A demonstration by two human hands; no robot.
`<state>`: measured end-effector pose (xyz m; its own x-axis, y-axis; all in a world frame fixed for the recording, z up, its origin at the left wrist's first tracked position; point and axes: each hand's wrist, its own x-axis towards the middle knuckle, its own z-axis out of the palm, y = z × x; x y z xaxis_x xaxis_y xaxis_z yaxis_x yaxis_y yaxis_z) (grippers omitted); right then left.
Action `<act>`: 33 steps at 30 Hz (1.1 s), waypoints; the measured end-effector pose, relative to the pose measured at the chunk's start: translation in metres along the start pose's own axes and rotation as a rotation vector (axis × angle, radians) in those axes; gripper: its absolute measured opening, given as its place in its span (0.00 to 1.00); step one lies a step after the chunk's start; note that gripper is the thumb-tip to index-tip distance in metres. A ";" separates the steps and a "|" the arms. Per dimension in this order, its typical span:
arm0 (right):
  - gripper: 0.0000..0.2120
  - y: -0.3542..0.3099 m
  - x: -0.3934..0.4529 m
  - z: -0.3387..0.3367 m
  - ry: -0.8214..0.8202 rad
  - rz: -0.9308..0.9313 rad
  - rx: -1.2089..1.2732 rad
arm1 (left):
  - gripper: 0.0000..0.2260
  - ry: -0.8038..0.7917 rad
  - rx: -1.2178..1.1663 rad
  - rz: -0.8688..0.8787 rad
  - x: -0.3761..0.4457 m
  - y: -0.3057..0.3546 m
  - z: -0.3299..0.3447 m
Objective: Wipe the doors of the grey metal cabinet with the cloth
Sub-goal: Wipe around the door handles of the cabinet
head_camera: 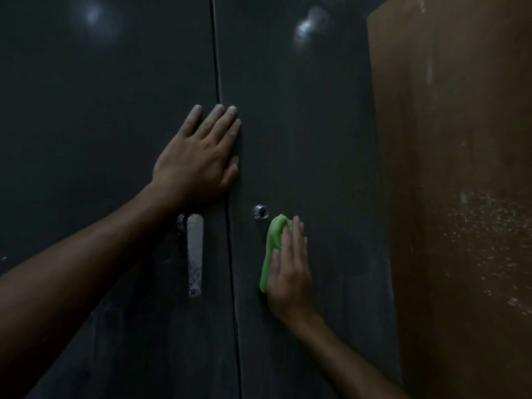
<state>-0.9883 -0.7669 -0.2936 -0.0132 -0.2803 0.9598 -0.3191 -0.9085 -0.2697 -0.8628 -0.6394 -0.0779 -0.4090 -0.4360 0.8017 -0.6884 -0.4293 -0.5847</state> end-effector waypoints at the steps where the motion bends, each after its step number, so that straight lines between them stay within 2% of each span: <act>1: 0.27 0.005 0.010 -0.003 -0.008 0.030 0.017 | 0.34 -0.002 0.003 -0.003 0.000 0.000 0.000; 4: 0.26 -0.019 0.066 -0.004 0.075 0.149 0.119 | 0.34 -0.004 0.008 0.004 0.001 0.000 0.001; 8: 0.24 -0.039 0.056 0.007 0.071 -0.028 0.150 | 0.34 -0.009 0.017 0.013 0.000 -0.001 0.003; 11: 0.26 -0.003 -0.002 -0.001 -0.012 -0.226 0.038 | 0.34 -0.004 0.014 0.014 0.001 -0.001 0.003; 13: 0.26 0.026 -0.015 -0.010 -0.063 -0.276 -0.034 | 0.34 0.002 0.013 0.009 0.001 -0.001 0.003; 15: 0.26 0.031 0.005 -0.012 -0.007 -0.125 -0.001 | 0.34 0.007 0.019 0.005 0.001 -0.001 0.004; 17: 0.26 0.012 0.036 -0.007 0.095 0.109 0.063 | 0.34 0.001 0.015 0.006 0.001 -0.002 0.004; 18: 0.27 -0.003 0.043 -0.002 0.127 0.153 0.072 | 0.34 0.000 0.017 0.005 0.002 -0.002 0.004; 19: 0.26 -0.016 0.041 0.003 0.137 0.133 0.076 | 0.34 -0.003 0.023 0.006 0.001 -0.002 0.004; 21: 0.26 -0.023 0.009 0.012 0.097 -0.025 0.064 | 0.34 -0.002 0.026 0.011 0.000 -0.003 0.003; 23: 0.26 0.003 -0.031 0.010 0.038 -0.198 -0.016 | 0.33 -0.003 0.016 0.013 -0.001 -0.002 0.003; 25: 0.26 0.048 -0.035 -0.001 0.023 -0.235 -0.081 | 0.33 -0.005 0.016 0.012 -0.001 -0.001 0.003; 26: 0.27 0.067 -0.024 -0.008 0.039 -0.151 -0.081 | 0.33 0.000 0.018 0.010 -0.001 -0.001 0.003; 30: 0.32 0.110 0.076 -0.031 0.258 0.492 0.062 | 0.33 0.010 0.012 0.010 0.000 0.000 0.004; 31: 0.32 0.107 0.094 -0.033 0.282 0.561 0.062 | 0.34 0.011 0.008 0.011 0.001 0.001 0.003; 32: 0.32 0.098 0.099 -0.030 0.279 0.535 0.046 | 0.34 0.011 0.005 0.013 0.001 0.000 0.003; 33: 0.31 0.085 0.091 -0.027 0.257 0.433 0.049 | 0.34 0.012 0.005 0.011 0.001 0.000 0.004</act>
<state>-1.0419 -0.8611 -0.2270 -0.3692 -0.5548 0.7456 -0.1882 -0.7410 -0.6446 -0.8613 -0.6430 -0.0779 -0.4238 -0.4307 0.7968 -0.6810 -0.4286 -0.5938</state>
